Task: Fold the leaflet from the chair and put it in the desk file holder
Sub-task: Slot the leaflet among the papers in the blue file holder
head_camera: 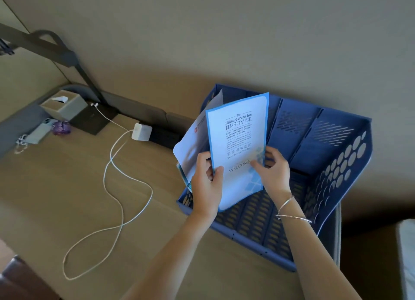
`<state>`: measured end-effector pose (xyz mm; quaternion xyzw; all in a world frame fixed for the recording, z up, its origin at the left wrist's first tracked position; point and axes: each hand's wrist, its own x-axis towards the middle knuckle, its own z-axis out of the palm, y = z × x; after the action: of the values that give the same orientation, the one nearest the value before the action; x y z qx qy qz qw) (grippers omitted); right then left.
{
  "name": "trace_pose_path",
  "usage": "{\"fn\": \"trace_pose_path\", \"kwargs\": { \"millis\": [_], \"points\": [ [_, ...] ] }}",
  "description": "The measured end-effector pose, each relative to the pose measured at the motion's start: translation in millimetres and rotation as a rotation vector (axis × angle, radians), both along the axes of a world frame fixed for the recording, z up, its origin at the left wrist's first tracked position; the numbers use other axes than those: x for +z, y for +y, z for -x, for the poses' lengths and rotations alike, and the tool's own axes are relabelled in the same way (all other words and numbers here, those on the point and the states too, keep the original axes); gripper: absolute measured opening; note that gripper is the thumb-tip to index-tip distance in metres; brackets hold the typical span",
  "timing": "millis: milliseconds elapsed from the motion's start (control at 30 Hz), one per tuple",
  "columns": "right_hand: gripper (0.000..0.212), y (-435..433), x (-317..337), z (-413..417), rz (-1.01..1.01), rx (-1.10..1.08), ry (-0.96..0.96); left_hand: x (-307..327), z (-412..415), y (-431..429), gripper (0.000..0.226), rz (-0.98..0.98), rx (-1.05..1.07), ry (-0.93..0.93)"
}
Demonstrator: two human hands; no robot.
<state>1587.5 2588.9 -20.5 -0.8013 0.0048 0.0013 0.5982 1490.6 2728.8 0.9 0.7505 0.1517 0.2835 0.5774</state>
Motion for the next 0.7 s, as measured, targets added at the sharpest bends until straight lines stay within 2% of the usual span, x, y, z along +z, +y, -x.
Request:
{"fn": "trace_pose_path", "kwargs": {
  "millis": [133, 233, 333, 500, 700],
  "points": [
    [0.046, 2.2, -7.0, -2.5, -0.008, 0.014, 0.011, -4.5, 1.2, -3.7, 0.047, 0.068, 0.010, 0.018],
    [0.046, 5.5, -9.4, -3.6, -0.020, 0.017, 0.014, -5.6, 3.1, -4.4, 0.061, 0.044, 0.063, 0.005],
    [0.044, 8.5, -10.6, -3.9, -0.032, 0.025, 0.013, -11.2, 3.7, 0.1, 0.059, -0.058, 0.079, 0.015],
    [0.044, 12.7, -14.2, -5.3, -0.008, 0.074, 0.001, -20.4, 10.4, 2.0, 0.038, -0.213, 0.073, 0.047],
    [0.047, 22.7, -21.9, -6.1, 0.000, 0.113, -0.007, -28.7, 19.5, 7.6, 0.040, -0.210, 0.086, 0.094]
  ]
}}
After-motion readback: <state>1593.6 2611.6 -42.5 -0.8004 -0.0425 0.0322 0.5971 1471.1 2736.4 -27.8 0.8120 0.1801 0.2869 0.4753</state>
